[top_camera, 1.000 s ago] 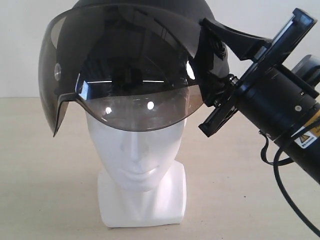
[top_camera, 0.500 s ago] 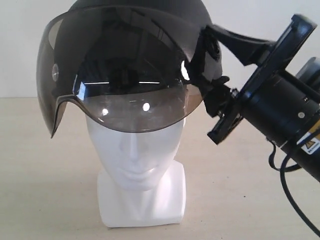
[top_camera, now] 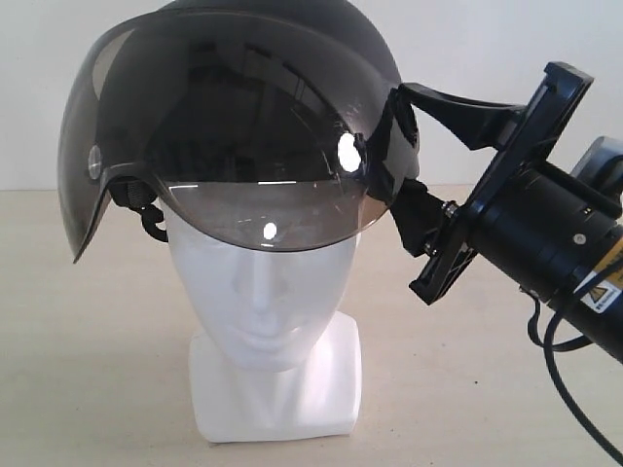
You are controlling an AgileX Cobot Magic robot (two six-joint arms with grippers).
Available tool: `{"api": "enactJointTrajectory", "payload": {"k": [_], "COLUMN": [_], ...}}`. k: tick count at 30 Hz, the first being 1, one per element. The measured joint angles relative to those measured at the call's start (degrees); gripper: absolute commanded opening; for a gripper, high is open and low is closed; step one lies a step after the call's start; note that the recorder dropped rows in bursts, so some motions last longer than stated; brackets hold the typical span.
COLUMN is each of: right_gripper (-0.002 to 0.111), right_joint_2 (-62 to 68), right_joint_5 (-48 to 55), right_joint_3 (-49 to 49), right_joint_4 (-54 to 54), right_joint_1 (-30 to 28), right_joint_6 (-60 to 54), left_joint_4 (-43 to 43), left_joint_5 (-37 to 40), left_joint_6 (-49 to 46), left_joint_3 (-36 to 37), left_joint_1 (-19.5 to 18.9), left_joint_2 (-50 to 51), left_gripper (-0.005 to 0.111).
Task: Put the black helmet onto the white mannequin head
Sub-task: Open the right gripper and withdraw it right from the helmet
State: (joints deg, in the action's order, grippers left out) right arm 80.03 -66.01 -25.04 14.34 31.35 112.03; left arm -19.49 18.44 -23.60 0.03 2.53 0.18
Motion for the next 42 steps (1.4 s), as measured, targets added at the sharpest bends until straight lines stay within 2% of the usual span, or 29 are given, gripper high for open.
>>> {"api": "enactJointTrajectory", "payload": {"k": [8,14,35,39,42], "right_gripper": [0.061,0.061,0.061,0.061,0.061], "right_joint_2": [0.10,-2.46,-11.93,-13.89,-14.66], "right_joint_5": [-0.96,2.73,28.17,35.49,44.83], "right_joint_3": [0.23,0.23,-1.25,-1.71,-1.48], "right_joint_4": [0.04,0.04,3.17,5.58,9.07], "right_joint_1": [-0.16,-0.05,0.04,0.04,-0.20], "right_joint_6": [1.16,-0.93,-7.64,-8.06,-8.20], "left_joint_4": [0.00,0.00,0.00,0.00,0.00], "left_joint_5": [0.00,0.00,0.00,0.00,0.00], "left_joint_6": [0.00,0.00,0.00,0.00,0.00], "left_joint_3": [0.00,0.00,0.00,0.00,0.00], "left_joint_1": [0.00,0.00,0.00,0.00,0.00], "left_joint_2": [0.00,0.00,0.00,0.00,0.00], "left_gripper": [0.004,0.004,0.004,0.004,0.004]}}
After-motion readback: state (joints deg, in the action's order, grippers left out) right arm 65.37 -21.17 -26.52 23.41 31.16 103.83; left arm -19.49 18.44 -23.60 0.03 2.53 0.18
